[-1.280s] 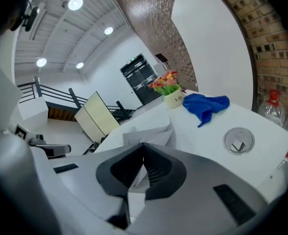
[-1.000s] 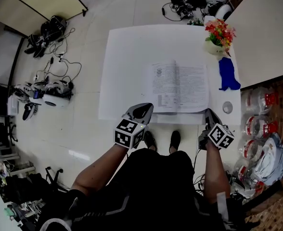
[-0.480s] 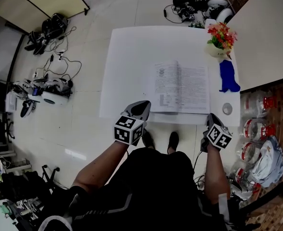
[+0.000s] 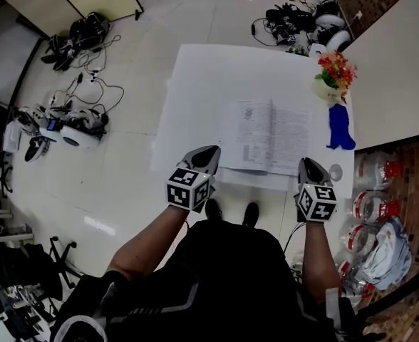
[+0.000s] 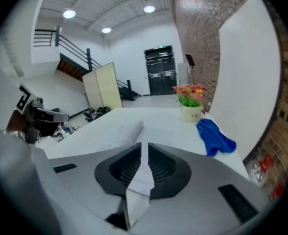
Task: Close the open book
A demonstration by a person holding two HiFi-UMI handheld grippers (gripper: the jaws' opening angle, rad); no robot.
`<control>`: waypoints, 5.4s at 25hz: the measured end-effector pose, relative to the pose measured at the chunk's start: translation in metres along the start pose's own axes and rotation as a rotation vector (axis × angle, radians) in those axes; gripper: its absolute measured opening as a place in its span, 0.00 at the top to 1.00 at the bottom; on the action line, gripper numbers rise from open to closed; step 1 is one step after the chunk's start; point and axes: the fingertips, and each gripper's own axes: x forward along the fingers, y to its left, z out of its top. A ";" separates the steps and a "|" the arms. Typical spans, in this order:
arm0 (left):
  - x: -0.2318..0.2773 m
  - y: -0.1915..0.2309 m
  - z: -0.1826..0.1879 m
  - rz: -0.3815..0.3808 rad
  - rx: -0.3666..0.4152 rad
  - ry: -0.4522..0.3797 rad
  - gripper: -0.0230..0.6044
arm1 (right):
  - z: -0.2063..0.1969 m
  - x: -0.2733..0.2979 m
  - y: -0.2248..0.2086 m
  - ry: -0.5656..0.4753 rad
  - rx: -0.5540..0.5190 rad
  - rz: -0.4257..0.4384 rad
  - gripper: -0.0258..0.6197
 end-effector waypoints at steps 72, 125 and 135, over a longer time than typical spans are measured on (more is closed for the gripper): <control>0.027 -0.056 -0.015 -0.187 0.056 0.081 0.97 | -0.011 -0.005 0.081 -0.068 -0.227 -0.062 0.95; -0.028 -0.099 0.121 -0.242 0.085 -0.261 0.97 | 0.151 -0.069 0.059 -0.303 -0.044 0.280 0.96; -0.085 -0.114 0.084 -0.097 0.123 -0.277 0.97 | 0.135 -0.096 0.088 -0.326 -0.082 0.366 0.96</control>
